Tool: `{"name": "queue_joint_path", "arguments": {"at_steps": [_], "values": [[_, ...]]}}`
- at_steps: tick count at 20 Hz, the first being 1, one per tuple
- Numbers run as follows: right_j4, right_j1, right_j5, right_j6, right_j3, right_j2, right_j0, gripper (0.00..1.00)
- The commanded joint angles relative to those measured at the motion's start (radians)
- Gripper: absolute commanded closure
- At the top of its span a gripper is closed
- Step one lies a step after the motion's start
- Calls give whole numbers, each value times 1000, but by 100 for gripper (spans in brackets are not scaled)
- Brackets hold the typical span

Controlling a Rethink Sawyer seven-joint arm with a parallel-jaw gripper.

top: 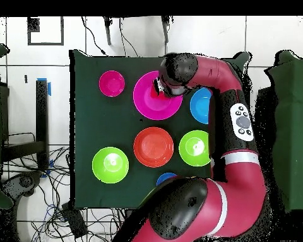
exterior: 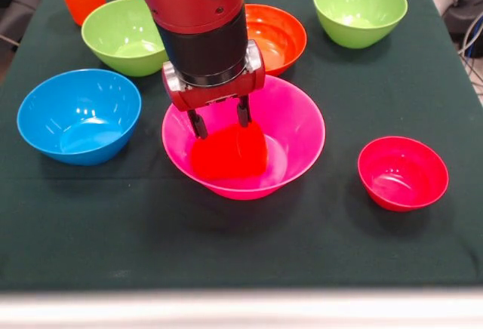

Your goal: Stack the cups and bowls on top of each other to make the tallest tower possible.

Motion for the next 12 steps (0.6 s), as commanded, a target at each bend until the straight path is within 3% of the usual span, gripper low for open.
{"name": "queue_joint_path", "arguments": {"at_steps": [1, 7, 8, 12], "values": [[-86, 5, -1, -192, 79, 1, 7, 0], [-88, 7, 2, -190, 71, 4, 11, 0], [-89, 7, 0, -194, 72, 5, 10, 100], [-87, 10, -2, -188, 63, 9, 13, 100]]}}
